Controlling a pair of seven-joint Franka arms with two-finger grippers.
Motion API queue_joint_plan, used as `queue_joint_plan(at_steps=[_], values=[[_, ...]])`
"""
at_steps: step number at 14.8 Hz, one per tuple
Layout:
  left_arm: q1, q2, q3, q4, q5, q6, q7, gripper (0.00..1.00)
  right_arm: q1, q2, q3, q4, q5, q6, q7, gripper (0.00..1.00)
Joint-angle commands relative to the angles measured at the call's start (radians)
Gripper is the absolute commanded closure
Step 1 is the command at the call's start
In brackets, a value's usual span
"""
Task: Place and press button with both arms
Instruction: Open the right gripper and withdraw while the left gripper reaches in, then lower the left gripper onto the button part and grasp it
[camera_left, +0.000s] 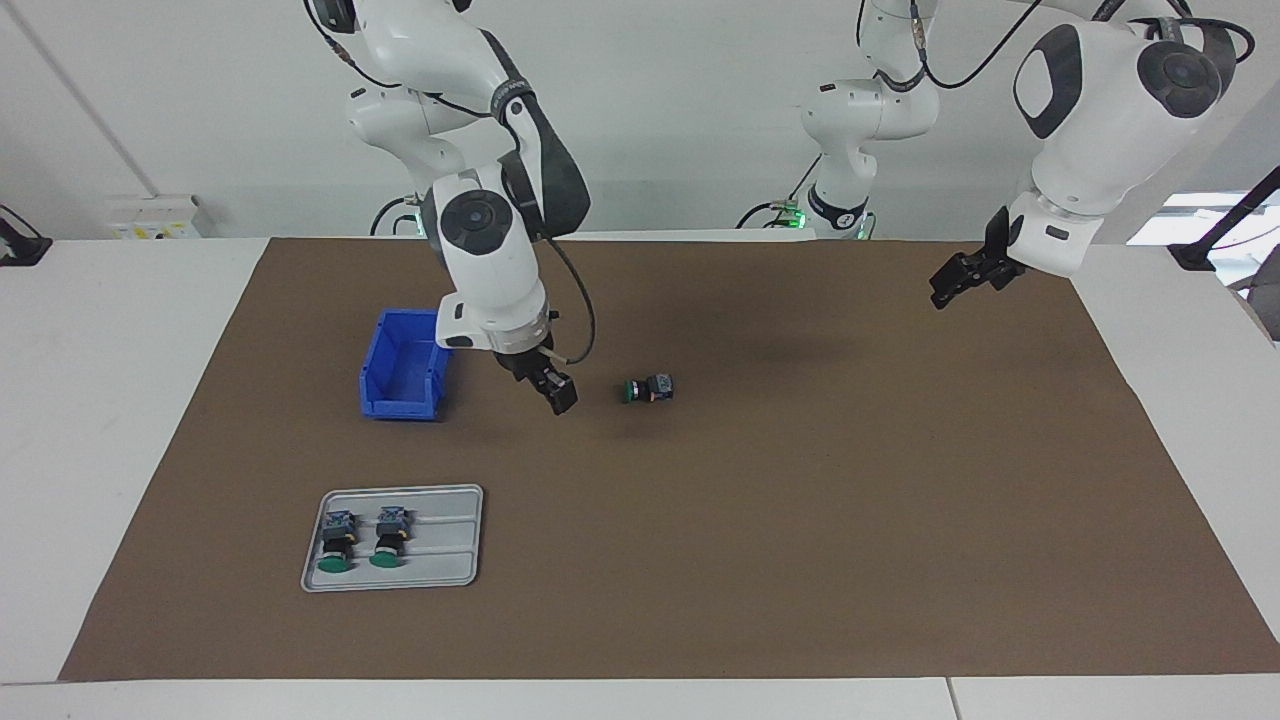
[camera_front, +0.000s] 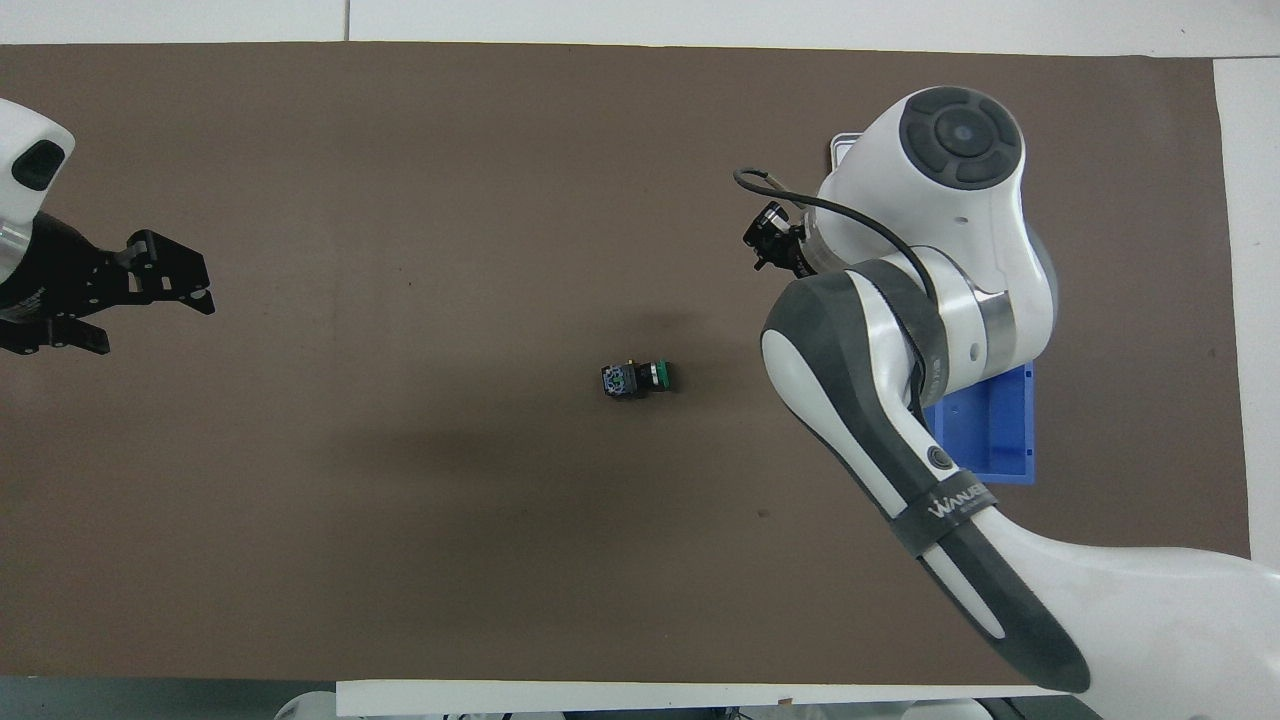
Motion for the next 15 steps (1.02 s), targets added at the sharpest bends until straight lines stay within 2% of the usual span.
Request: queue_joint_plan(at_steps=[1,4,7,10,11,15], values=[[-0.044,-0.007,0.006,-0.006,-0.045,0.032,-0.361,0.0,-0.105,-0.046,0.053,-0.011,-0.004,-0.04,-0.222,0.14],[-0.12,0.025,0.007,-0.006,-0.082,0.116,-0.745,0.0,-0.294,-0.118,0.128,-0.009,-0.004,-0.103,-0.532,0.11],[-0.223,0.1,0.009,-0.001,-0.076,0.196,-1.121,0.0,-0.429,-0.188,0.159,-0.008,-0.006,-0.206,-0.691,0.1],[-0.325,0.183,0.009,0.022,-0.041,0.249,-1.344,0.0,-0.501,-0.248,0.159,-0.008,-0.035,-0.273,-0.805,0.09],[-0.389,0.228,0.009,0.031,-0.017,0.279,-1.442,0.0,-0.521,-0.264,0.16,-0.008,-0.047,-0.292,-0.825,0.09],[-0.489,0.375,0.009,0.078,-0.006,0.345,-1.743,0.0,-0.555,-0.308,0.162,0.027,-0.099,-0.364,-0.897,0.05]])
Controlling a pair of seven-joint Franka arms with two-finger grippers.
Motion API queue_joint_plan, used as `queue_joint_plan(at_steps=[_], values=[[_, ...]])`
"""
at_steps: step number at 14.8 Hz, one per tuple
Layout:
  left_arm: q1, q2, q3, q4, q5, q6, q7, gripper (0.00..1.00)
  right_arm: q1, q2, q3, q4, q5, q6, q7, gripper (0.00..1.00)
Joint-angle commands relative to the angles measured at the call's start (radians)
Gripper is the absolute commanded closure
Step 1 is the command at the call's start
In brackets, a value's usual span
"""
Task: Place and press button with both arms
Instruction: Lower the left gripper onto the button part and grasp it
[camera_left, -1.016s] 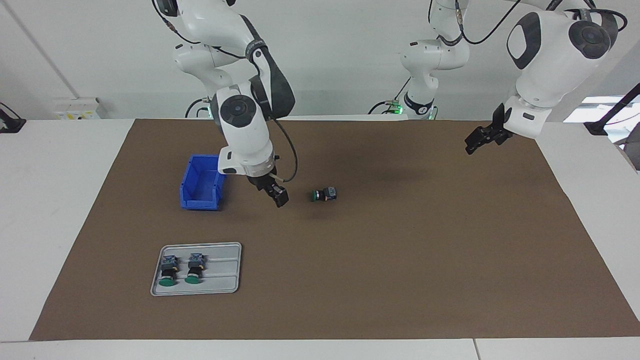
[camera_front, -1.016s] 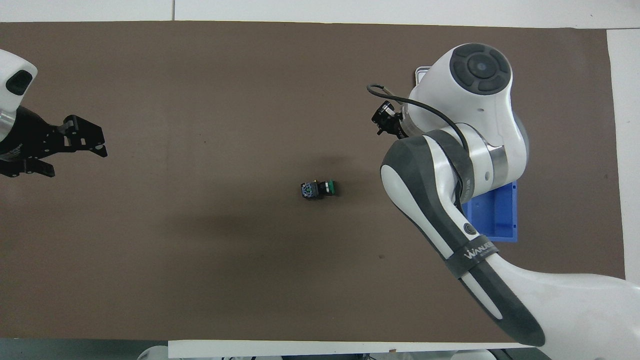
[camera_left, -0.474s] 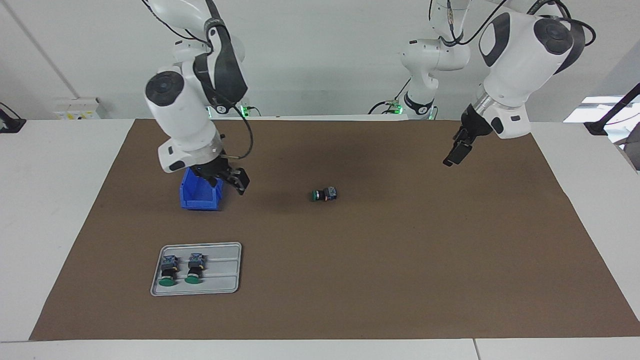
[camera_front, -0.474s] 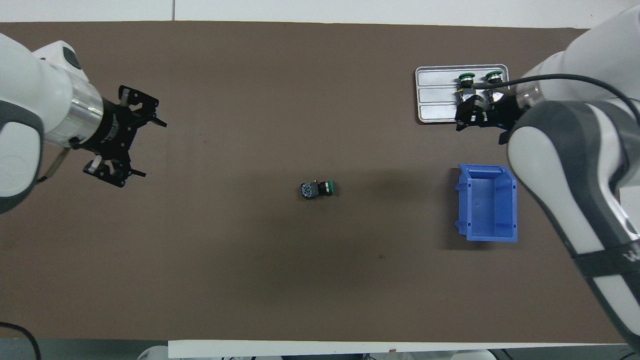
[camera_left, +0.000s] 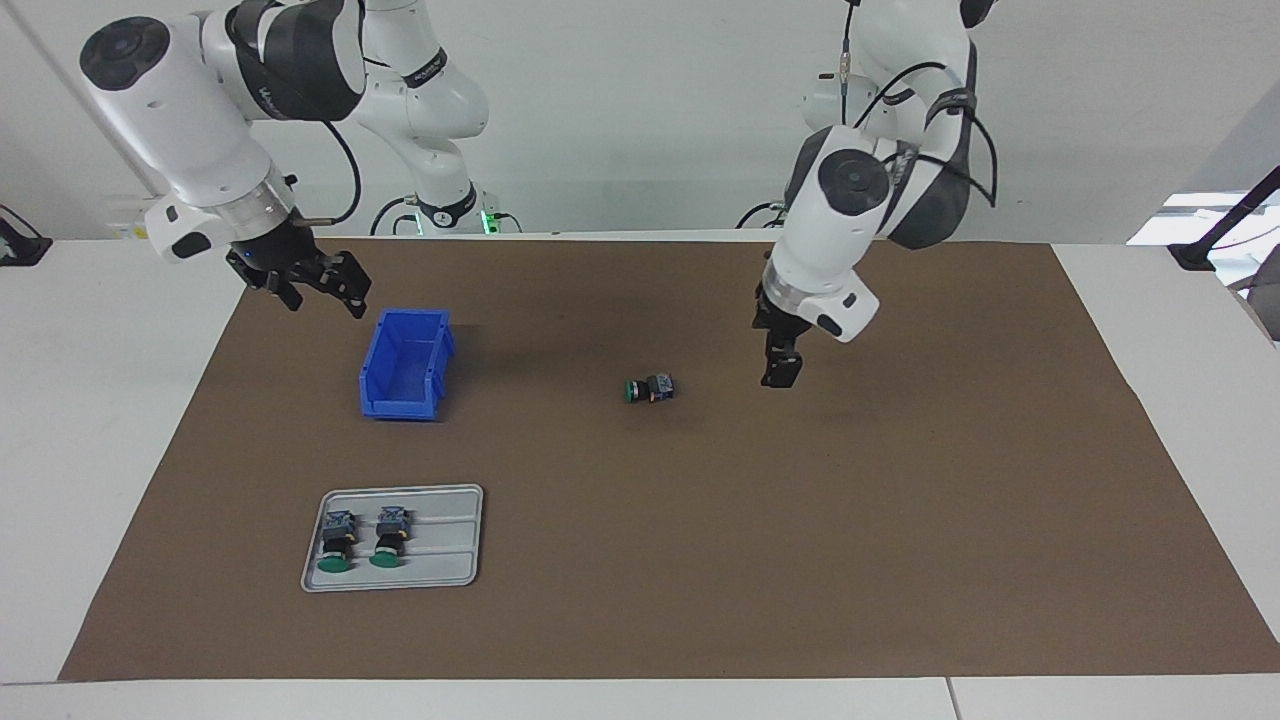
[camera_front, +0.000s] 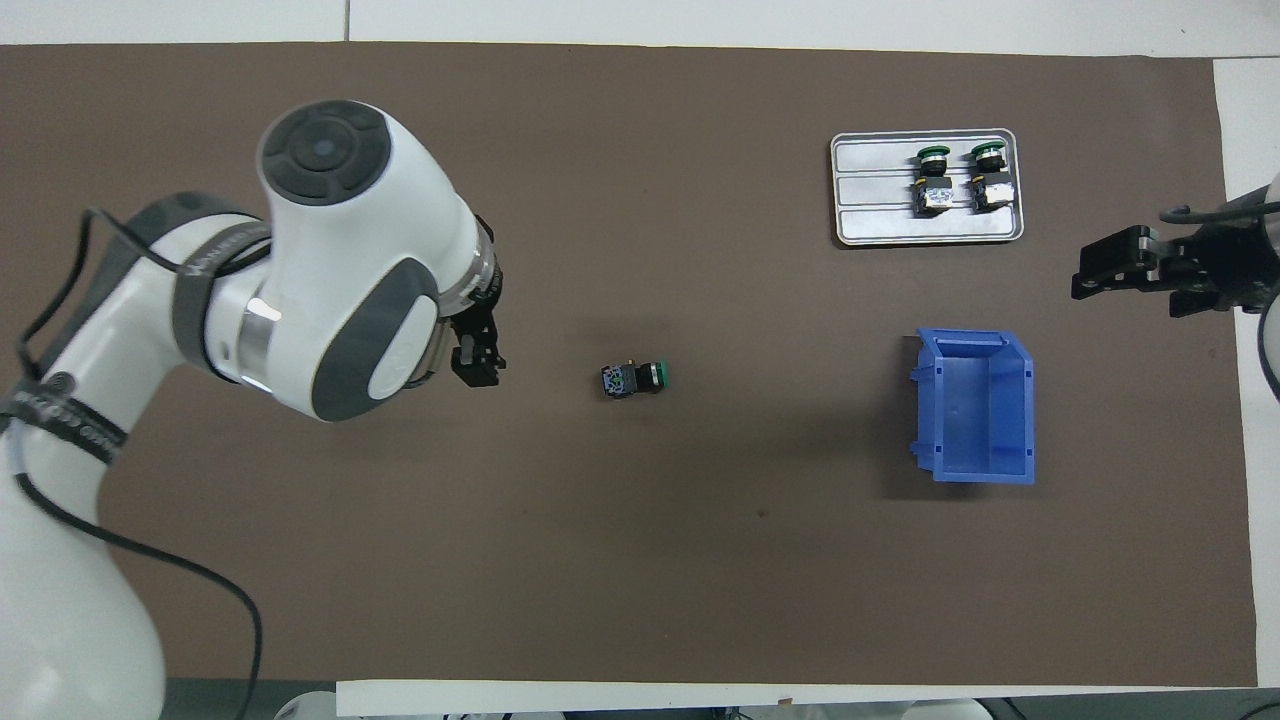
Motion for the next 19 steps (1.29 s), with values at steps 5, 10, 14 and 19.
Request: queue_joint_plan(at_steps=[5,10,14,19], values=[[-0.142,0.153,0.013,0.062,0.012,0.171,-0.261,0.0,-0.021,-0.067,0.016,0.042,-0.057,-0.063,-0.086,0.02],[-0.187,0.187,0.013,0.036,0.011,0.232,-0.324,0.0,-0.018,-0.075,0.017,0.033,-0.042,-0.06,-0.08,0.01],[-0.208,0.191,0.013,0.004,0.011,0.284,-0.347,0.0,-0.016,-0.078,0.016,0.029,-0.039,-0.065,-0.081,0.01],[-0.23,0.188,0.013,-0.054,0.012,0.339,-0.347,0.03,-0.018,-0.078,0.016,0.029,-0.04,-0.066,-0.081,0.01]])
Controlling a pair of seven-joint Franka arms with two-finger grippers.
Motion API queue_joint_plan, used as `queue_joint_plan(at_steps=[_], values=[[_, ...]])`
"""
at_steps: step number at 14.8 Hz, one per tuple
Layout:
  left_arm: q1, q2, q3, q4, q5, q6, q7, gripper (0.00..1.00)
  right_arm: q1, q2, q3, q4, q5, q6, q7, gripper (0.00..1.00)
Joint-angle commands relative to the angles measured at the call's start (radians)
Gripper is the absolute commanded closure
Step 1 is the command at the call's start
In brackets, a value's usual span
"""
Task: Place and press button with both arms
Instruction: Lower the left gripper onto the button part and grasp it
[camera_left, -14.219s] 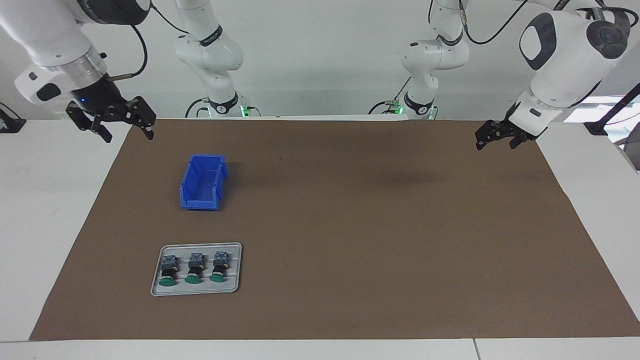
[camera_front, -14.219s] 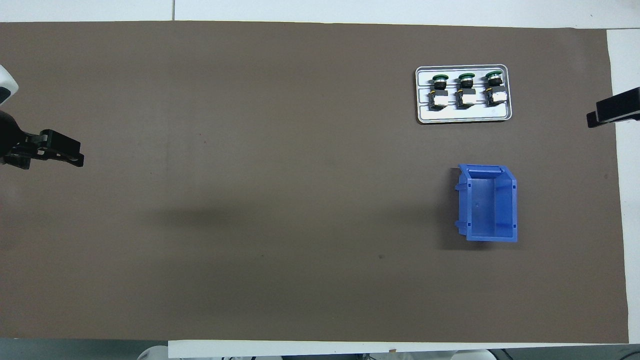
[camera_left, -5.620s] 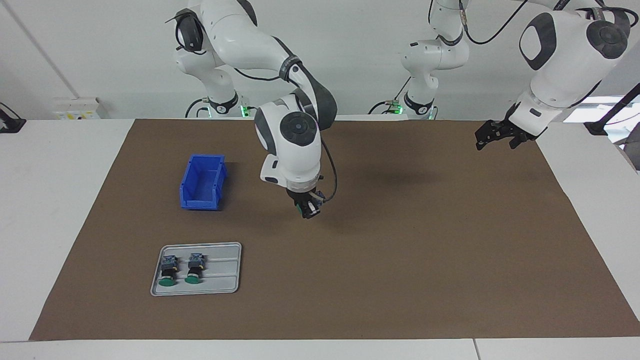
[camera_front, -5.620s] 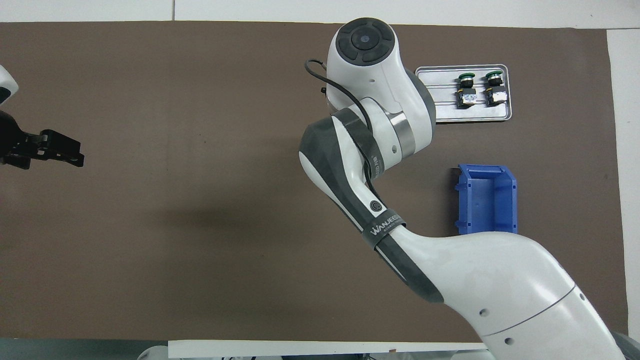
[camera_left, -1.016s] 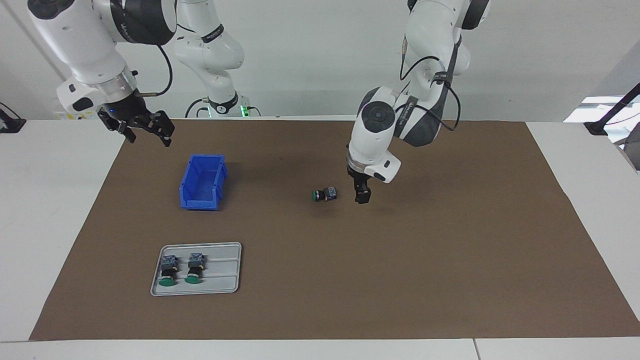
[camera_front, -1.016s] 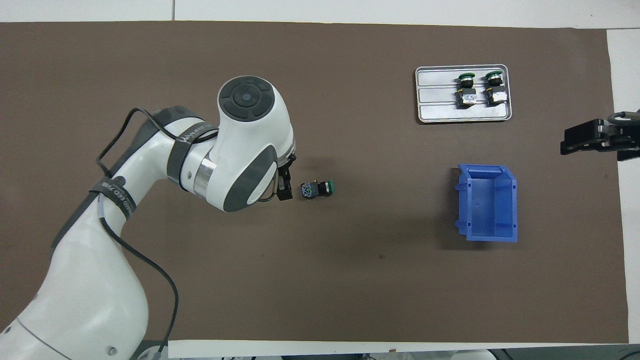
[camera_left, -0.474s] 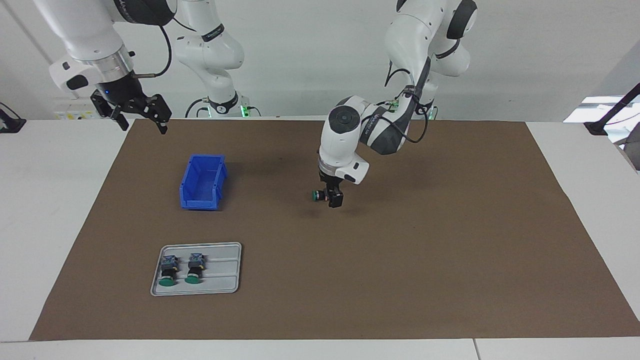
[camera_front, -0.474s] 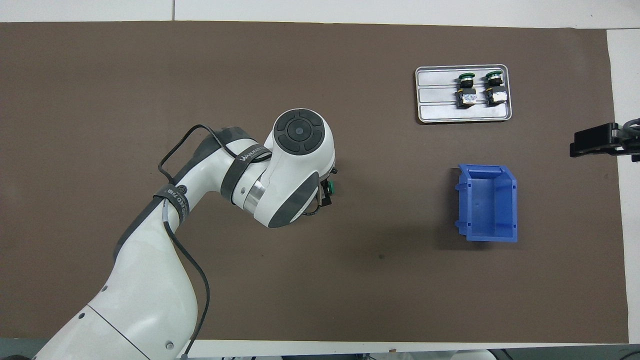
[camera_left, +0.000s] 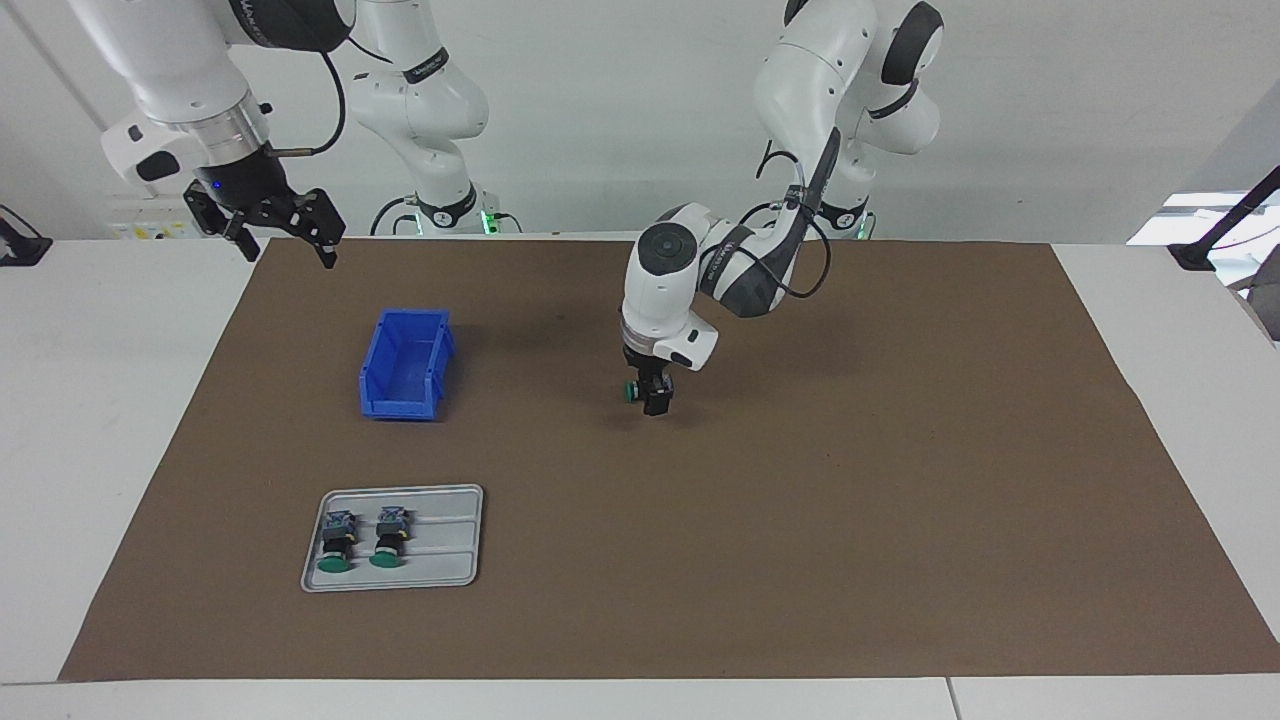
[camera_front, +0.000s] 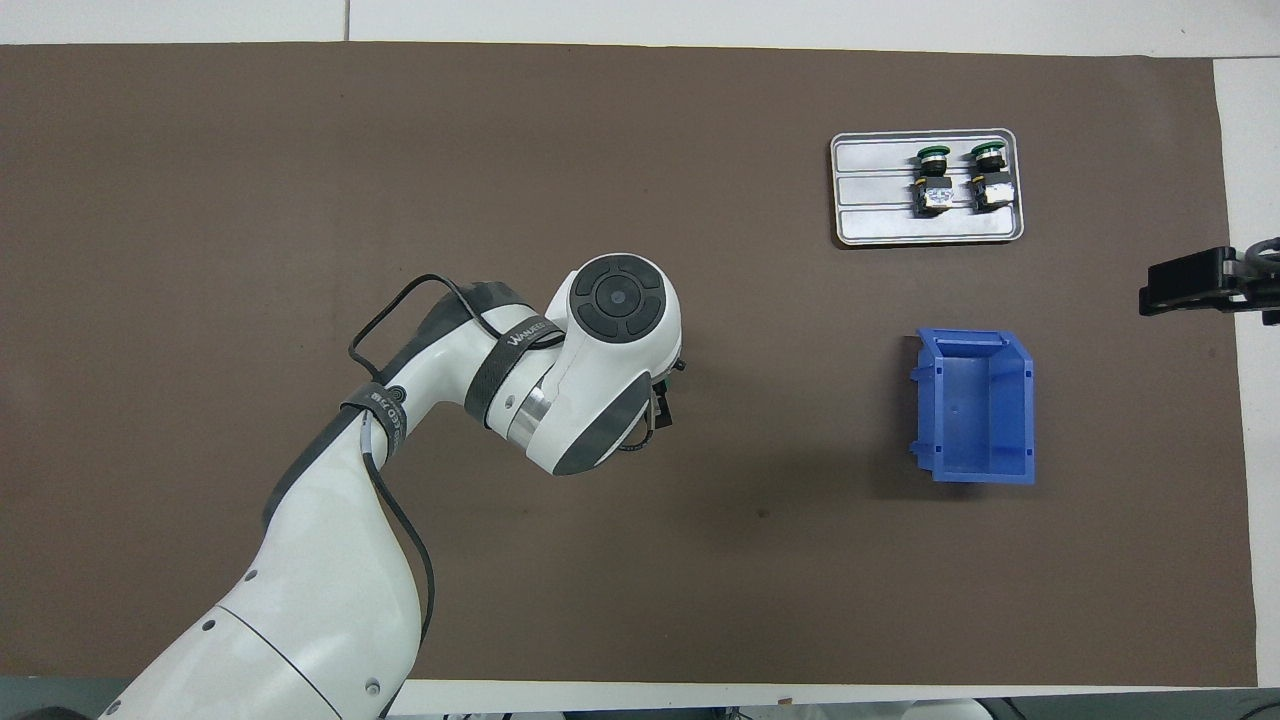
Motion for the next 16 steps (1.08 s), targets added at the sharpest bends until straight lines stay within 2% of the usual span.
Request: queue_joint_plan(at_steps=[1,6,7,9,11,12,13,16], values=[[-0.032,-0.008,0.015,-0.031,0.01,0.039,-0.021,0.03,-0.013,-0.012,0.007,-0.011,0.007,-0.008,-0.02,0.01],[-0.036,-0.008,0.015,-0.043,0.01,0.07,-0.05,0.09,-0.012,-0.012,0.007,-0.011,0.008,-0.008,-0.02,0.01],[-0.036,-0.006,0.015,-0.053,0.011,0.082,-0.05,0.18,-0.013,-0.012,0.007,-0.011,0.008,-0.008,-0.02,0.01],[-0.047,-0.009,0.015,-0.068,0.013,0.09,-0.05,0.22,-0.013,-0.012,0.007,-0.011,0.008,-0.008,-0.02,0.01],[-0.047,-0.01,0.015,-0.069,0.014,0.093,-0.05,0.31,-0.013,-0.012,0.007,-0.011,0.008,-0.008,-0.02,0.01],[-0.047,-0.008,0.015,-0.068,0.014,0.092,-0.05,0.39,-0.013,-0.012,0.007,-0.011,0.008,-0.008,-0.02,0.01],[-0.047,-0.008,0.015,-0.065,0.014,0.092,-0.05,0.5,-0.012,-0.012,0.007,-0.011,0.008,-0.008,-0.02,0.01],[-0.044,-0.008,0.016,-0.047,0.016,0.095,-0.045,0.89,-0.012,-0.012,0.007,-0.011,0.007,-0.008,-0.02,0.01]])
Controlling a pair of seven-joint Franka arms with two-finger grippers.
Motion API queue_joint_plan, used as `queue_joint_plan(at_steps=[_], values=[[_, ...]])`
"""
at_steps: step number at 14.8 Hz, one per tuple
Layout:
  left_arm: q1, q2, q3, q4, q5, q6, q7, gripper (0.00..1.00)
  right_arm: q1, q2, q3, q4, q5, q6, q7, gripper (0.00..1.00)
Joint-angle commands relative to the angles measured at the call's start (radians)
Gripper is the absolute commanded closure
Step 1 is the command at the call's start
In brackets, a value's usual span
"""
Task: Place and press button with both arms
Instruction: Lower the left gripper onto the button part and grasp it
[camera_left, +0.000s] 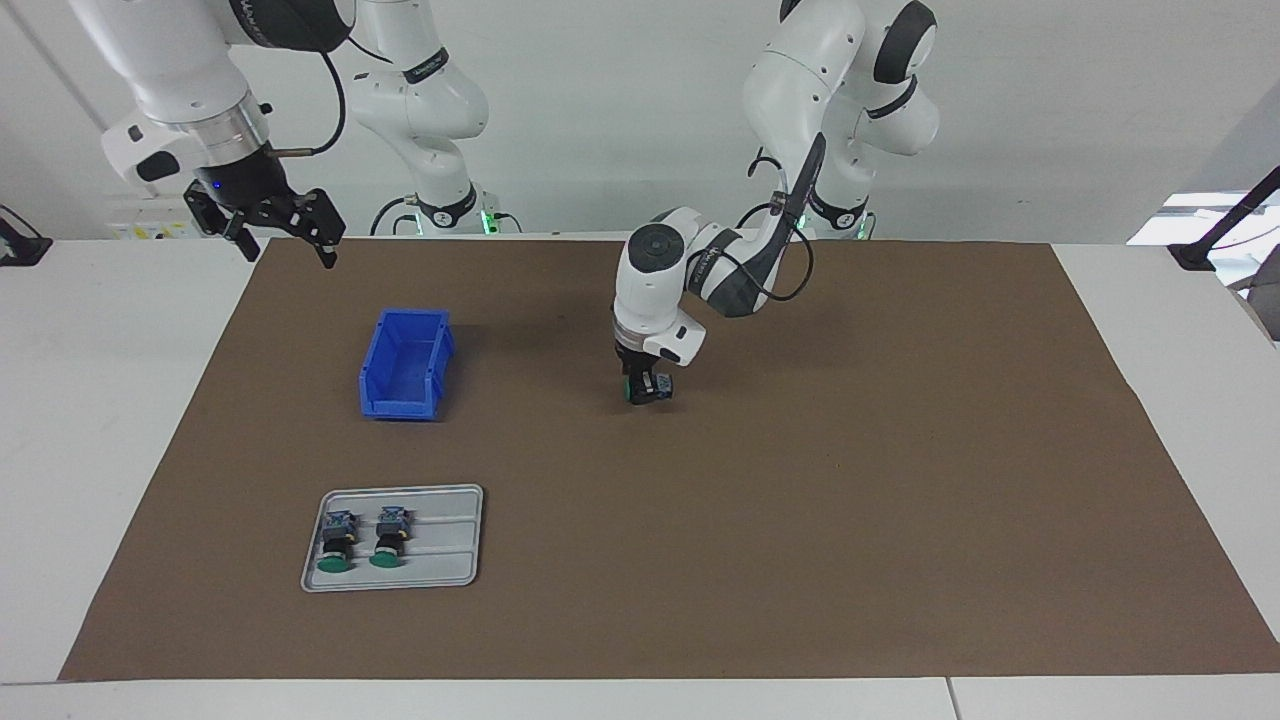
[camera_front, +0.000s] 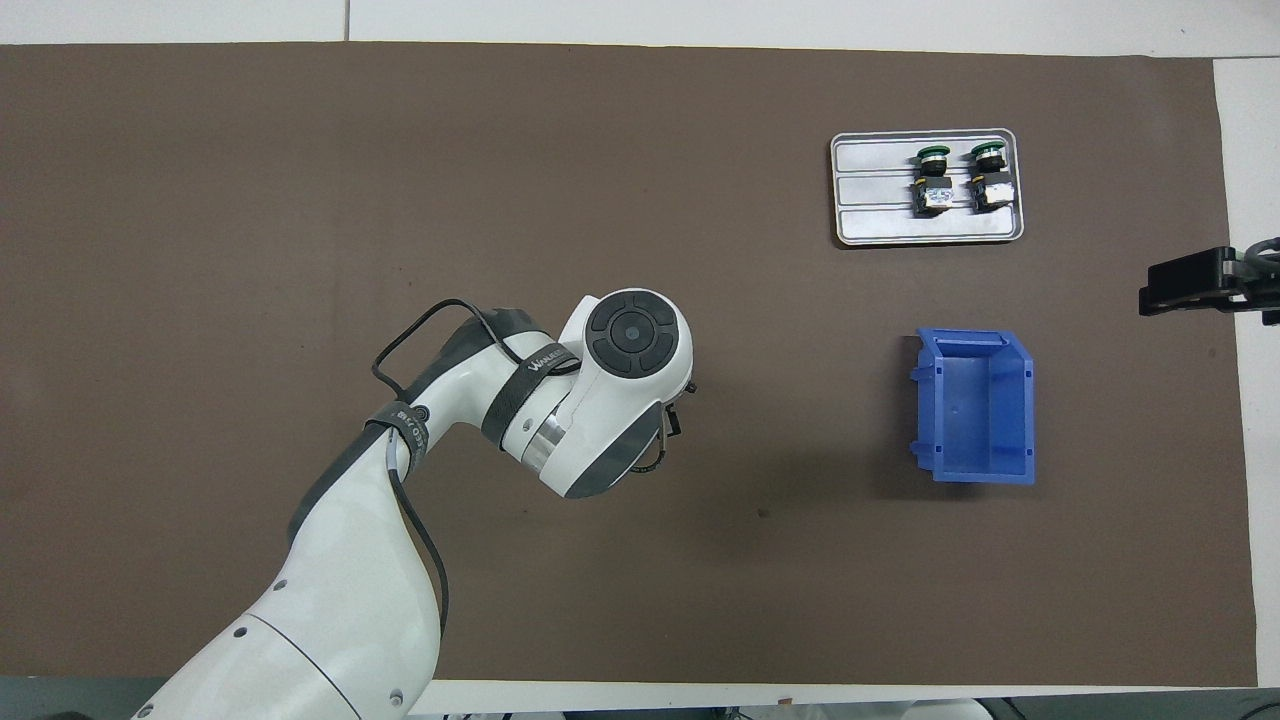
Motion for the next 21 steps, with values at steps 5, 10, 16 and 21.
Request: queue_joint_plan(at_steps=[5,10,16,21], values=[[0.025,-0.019,0.016,0.052,0.022,-0.021,0.02,1.0,-0.012,-0.012,0.007,-0.011,0.007,-0.008,-0.02,0.01],[0.108,-0.105,0.01,0.054,-0.042,-0.017,0.082,1.0,-0.012,-0.012,0.007,-0.011,0.007,-0.008,-0.02,0.01],[0.132,-0.146,0.013,0.048,-0.314,-0.009,0.35,1.0,-0.012,-0.012,0.007,-0.011,0.007,-0.008,-0.02,0.01],[0.146,-0.148,0.013,0.017,-0.5,0.098,0.39,1.0,-0.013,-0.012,0.007,-0.011,0.008,-0.008,-0.02,0.01]])
